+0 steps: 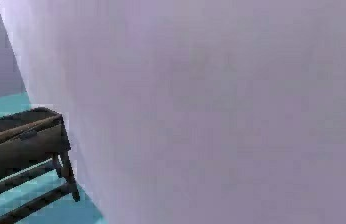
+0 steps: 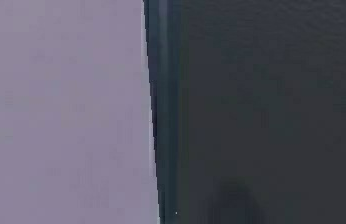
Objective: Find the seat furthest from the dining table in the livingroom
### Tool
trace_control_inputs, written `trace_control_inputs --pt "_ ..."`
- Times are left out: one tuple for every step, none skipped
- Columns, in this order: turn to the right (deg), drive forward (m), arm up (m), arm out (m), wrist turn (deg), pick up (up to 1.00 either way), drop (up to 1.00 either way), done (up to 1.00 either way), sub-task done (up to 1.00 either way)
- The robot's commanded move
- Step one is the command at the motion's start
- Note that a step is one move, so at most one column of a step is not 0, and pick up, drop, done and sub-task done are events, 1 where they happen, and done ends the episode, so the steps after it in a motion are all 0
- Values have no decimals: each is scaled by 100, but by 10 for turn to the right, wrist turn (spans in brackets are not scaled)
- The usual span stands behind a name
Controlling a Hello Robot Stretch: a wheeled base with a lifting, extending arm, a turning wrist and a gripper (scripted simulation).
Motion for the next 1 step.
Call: trace_control_inputs --pt "-450 0 0 0 0 0 0 0 0"
